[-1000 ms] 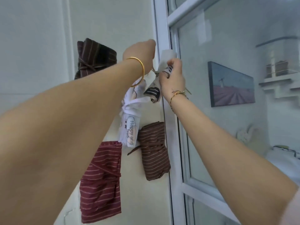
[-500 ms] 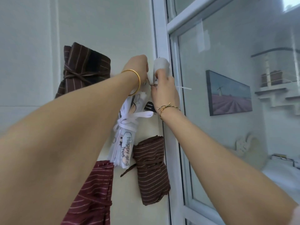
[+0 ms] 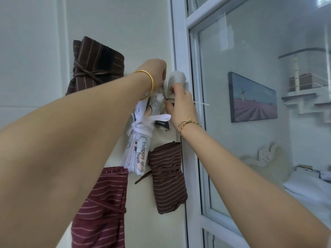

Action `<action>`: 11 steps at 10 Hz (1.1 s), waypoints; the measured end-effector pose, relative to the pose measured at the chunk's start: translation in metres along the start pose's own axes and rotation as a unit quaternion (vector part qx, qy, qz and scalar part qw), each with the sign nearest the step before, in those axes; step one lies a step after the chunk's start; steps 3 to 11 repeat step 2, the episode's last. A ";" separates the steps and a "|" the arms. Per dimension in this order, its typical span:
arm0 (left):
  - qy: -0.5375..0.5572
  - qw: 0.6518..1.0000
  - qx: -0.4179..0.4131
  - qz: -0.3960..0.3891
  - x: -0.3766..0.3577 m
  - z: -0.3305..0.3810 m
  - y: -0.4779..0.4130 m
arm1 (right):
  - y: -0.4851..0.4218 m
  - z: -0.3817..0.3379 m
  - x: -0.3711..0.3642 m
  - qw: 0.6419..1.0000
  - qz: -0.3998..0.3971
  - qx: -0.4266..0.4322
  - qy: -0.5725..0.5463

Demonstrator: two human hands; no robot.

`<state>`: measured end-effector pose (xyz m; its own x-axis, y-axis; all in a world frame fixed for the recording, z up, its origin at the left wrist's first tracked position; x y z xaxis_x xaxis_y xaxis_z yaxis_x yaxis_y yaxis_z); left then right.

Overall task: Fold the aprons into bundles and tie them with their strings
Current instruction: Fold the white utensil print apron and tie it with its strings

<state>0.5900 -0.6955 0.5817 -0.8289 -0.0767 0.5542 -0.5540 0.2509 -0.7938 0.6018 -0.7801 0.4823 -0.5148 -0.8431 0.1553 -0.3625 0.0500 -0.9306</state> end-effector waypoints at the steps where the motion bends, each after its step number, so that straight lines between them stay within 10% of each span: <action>1: 0.072 0.996 0.036 0.044 0.012 -0.007 0.013 | 0.007 -0.003 0.000 0.999 -0.044 -0.016 -0.025; 11: 0.188 0.973 0.057 0.120 0.036 -0.007 0.031 | 0.016 0.003 0.004 0.992 -0.072 -0.075 -0.077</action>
Point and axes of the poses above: each hand's wrist, its own y-axis away from the middle knuckle, its own x-axis out of the back of the hand, z = x × y, the point moved 4 cm from there along -y, towards the middle knuckle, and after that the axes turned 15 degrees about -y, right-handed, at the moved point
